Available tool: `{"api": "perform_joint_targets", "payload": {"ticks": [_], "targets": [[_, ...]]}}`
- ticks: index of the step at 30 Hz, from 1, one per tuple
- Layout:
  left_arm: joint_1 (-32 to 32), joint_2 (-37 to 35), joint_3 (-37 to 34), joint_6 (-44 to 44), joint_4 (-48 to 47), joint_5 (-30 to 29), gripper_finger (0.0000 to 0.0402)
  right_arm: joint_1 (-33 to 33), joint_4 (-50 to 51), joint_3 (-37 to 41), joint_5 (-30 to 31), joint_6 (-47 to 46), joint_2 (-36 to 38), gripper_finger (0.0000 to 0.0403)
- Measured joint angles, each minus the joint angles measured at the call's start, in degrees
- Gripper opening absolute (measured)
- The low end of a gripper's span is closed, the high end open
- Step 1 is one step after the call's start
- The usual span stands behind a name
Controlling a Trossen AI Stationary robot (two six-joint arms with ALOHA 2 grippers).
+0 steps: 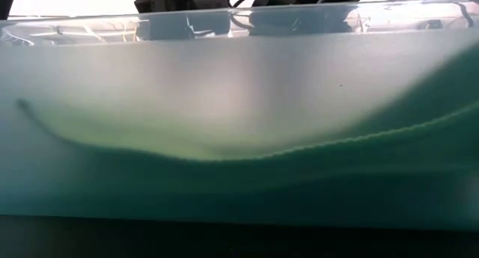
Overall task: Fold microfiber towels
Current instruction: Fold the blue microfiber cloth
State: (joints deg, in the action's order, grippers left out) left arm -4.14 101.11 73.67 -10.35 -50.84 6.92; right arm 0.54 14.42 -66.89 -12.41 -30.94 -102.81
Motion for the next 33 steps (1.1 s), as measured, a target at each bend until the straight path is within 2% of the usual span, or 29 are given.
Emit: {"api": "perform_joint_targets", "payload": {"ticks": [9,14,17,26,30,33], "targets": [[5.4,0.0,0.0,-9.9,3.0,0.6,0.0002,-2.9,1.3,0.2,-2.7,4.3,-0.1,0.0000],[7.6,0.1,-0.6,-14.0,6.4,0.6,0.0004,-2.8,-0.1,3.2,-4.4,4.3,-0.2,0.0007],[8.5,0.1,-0.5,-15.5,7.9,0.6,0.0002,-2.8,0.3,4.4,-4.4,4.7,-0.3,0.0036],[10.6,0.0,-0.5,-17.9,7.9,-0.2,0.0004,-2.1,-0.4,4.5,-2.8,5.0,0.2,0.0158],[11.5,0.0,-0.5,-20.2,7.2,-4.4,0.0026,-0.3,-0.5,4.5,-2.9,5.1,2.5,0.0186],[12.2,0.0,-0.5,-20.0,7.3,-5.1,0.0042,0.9,0.4,4.5,-2.8,5.8,5.4,0.0193]]}}
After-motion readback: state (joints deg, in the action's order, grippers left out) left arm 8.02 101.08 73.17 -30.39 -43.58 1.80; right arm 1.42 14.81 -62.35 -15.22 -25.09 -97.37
